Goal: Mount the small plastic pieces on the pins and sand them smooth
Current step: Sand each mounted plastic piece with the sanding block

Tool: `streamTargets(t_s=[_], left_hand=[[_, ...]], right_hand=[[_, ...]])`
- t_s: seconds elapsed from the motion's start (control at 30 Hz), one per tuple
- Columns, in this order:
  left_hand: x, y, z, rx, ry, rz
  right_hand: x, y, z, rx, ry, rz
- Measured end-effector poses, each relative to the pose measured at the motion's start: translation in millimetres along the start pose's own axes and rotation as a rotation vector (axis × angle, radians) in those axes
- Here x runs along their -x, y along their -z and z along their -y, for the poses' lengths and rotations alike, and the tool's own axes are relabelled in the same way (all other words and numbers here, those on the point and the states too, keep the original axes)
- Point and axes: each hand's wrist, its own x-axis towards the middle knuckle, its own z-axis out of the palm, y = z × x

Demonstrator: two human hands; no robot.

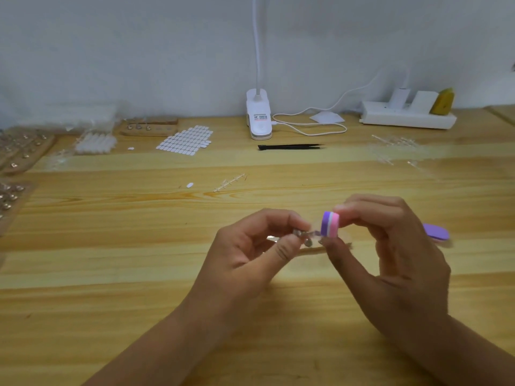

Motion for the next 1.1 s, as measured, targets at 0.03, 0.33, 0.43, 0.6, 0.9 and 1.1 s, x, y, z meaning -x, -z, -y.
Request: streamTargets(t_s=[0.03, 0.33, 0.43, 0.6, 0.9, 1.1], left_hand=[[-0.2, -0.4, 1.1, -0.004, 0.01, -0.013], [0.4, -0.7, 7.8, -0.104, 0.066, -0.058], [0.0, -0.3, 7.2, -0.143, 0.064, -0.06], [-0.6, -0.9, 7.6, -0.126, 0.066, -0.095], [-0.9, 3.6, 8.2, -0.107, 0.057, -0.191], [-5.6, 10.3, 8.6, -0.124, 0.033, -0.296]], right_hand=[[0.3, -0.9, 0.1, 0.0, -0.007, 0.014], [-1.4, -2.3, -5.2, -0.041, -0.138, 0.1], [-2.7, -1.7, -4.6, -0.036, -0.136, 0.111], [-3.8, 1.7, -4.7, -0.222, -0.332, 0.082], [-4.4, 19.3, -5.6, -0.103, -0.313, 0.282], [4.4, 5.9, -7.2, 0.357, 0.087, 0.495]])
